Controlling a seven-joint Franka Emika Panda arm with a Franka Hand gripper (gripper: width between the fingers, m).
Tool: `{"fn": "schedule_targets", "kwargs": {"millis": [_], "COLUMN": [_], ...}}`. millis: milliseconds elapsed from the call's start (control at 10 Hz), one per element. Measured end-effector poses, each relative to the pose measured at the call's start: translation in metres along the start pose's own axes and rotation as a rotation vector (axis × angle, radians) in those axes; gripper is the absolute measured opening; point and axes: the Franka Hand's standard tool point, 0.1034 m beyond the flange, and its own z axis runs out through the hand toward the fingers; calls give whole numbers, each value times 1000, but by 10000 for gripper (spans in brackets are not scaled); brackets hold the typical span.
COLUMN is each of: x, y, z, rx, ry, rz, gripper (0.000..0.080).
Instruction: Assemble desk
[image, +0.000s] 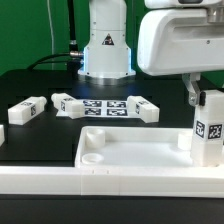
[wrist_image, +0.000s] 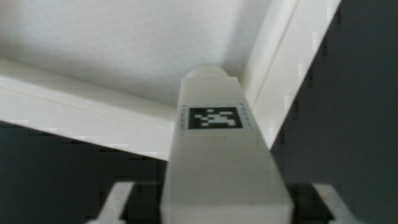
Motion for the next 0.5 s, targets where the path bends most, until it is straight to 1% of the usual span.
{"fn": "schedule_targets", "kwargs": {"millis": [100, 200, 400, 500], "x": [0, 0, 0, 0], "y": [0, 1, 2, 2], "z": [0, 0, 0, 0], "rx": [5, 20, 25, 33], "ry": [4, 13, 13, 10], "rz": [96, 220, 416, 530], "gripper": [288, 288, 289, 289]}}
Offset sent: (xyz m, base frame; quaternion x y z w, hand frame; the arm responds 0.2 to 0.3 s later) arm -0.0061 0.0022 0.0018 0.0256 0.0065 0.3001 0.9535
